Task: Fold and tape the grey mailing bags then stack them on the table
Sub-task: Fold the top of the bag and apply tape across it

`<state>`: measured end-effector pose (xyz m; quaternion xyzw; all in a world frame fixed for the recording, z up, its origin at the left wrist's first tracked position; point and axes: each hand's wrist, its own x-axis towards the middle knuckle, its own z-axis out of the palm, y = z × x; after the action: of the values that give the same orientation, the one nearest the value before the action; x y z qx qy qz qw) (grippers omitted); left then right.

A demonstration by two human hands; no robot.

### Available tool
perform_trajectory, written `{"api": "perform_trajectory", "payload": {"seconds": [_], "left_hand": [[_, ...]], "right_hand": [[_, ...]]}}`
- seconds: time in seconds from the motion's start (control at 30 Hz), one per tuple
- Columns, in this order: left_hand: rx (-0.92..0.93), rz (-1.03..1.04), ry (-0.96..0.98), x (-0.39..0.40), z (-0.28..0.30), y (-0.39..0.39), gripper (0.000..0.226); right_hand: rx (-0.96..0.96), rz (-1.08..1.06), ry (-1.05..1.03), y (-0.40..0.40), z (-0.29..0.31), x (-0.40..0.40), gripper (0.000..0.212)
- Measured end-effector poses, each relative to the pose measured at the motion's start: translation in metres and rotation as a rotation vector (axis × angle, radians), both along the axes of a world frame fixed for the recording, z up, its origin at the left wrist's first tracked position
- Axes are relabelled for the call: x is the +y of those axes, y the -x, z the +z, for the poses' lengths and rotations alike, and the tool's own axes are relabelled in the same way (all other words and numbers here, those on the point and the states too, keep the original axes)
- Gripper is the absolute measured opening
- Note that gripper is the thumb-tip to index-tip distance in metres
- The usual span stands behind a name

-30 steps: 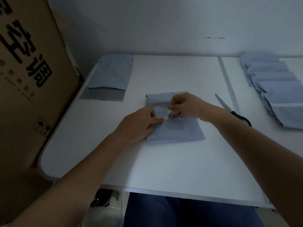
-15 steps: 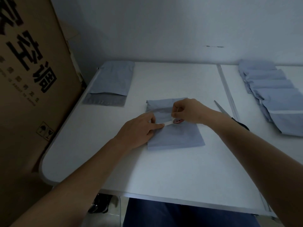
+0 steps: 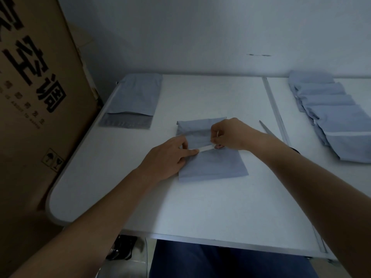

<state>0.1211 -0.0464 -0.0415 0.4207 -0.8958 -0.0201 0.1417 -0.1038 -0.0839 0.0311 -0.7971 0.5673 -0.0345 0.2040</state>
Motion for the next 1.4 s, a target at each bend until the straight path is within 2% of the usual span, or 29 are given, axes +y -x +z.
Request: {"api": "perform_trajectory", "payload": {"seconds": [0.2,0.33,0.5,0.67,0.8,0.87,1.03,1.17,1.4], "left_hand": [[0.004,-0.011,-0.012,0.002,0.001,-0.001,0.044],[0.01,-0.017,-0.027,0.001,0.004,0.001,0.041],[-0.005,-0.01,-0.036,-0.001,0.004,0.005,0.038],[0.003,-0.025,-0.03,-0.008,0.007,0.019,0.028],[0.032,0.029,-0.033,-0.009,0.004,0.034,0.043],[0.056,0.027,-0.018,-0.009,0.0,0.036,0.041],[0.087,-0.014,0.043,-0.006,-0.004,0.032,0.033],[0.039,-0.053,0.096,-0.004,-0.005,0.031,0.039],[-0.002,-0.025,0.13,-0.003,-0.006,0.033,0.039]], "right_hand": [[0.076,0.017,-0.015,0.0,-0.001,0.0,0.013],[0.106,0.01,0.012,0.0,0.0,0.001,0.007],[0.004,-0.009,-0.018,0.004,-0.006,0.002,0.008],[-0.152,-0.058,-0.034,0.009,-0.017,0.005,0.016],[-0.213,-0.08,-0.036,0.011,-0.019,0.007,0.02],[-0.221,-0.096,-0.031,0.012,-0.021,0.005,0.015],[-0.236,-0.171,-0.093,0.016,-0.026,0.003,0.042],[-0.402,-0.25,-0.173,0.02,-0.024,0.001,0.029],[-0.441,-0.184,-0.156,0.024,-0.015,-0.003,0.018]]}}
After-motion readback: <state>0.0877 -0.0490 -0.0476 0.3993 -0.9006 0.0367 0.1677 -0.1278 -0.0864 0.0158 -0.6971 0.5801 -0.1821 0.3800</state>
